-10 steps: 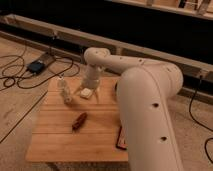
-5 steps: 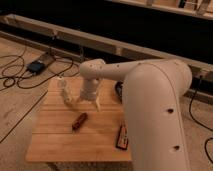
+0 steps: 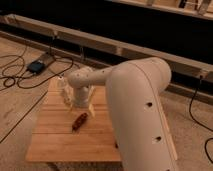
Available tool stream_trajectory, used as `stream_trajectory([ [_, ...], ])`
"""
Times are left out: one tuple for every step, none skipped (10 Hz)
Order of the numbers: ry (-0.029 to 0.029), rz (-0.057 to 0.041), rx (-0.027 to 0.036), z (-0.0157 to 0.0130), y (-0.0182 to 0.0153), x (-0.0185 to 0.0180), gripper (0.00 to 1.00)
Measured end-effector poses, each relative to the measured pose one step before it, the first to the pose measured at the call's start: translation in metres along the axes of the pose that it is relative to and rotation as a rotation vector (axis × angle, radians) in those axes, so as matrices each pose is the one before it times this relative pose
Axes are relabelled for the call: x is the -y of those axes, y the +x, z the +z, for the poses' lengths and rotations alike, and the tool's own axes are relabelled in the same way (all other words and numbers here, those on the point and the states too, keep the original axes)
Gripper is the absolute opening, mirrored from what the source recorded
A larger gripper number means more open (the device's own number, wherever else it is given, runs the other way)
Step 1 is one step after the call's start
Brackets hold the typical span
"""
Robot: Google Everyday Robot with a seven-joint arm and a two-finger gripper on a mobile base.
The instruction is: Place the pepper on the white sponge
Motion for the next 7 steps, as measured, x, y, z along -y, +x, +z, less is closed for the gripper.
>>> stream_trajectory([
  [0.00583, -0.00232, -0.00062, 0.00478, 0.00085, -0.00145, 0.80],
  [0.00352, -0.00455, 0.00110, 0.00624, 0.00026, -0.00207, 0.80],
  [-0.00134, -0.00635, 0.00160, 0.00720, -0.00093, -0.00258, 0.80],
  [-0.00400, -0.00352, 0.00112, 0.00409, -0.00158, -0.00093, 0.80],
  [-0.00725, -0.00724, 0.00259, 0.00390, -0.00204, -0.00116, 0.80],
  [-0.00196, -0.00488, 0.00151, 0.00319, -0.00126, 0.00033, 0.80],
  [-0.00112, -0.00514, 0.00225, 0.00266, -0.00083, 0.00003, 0.79],
])
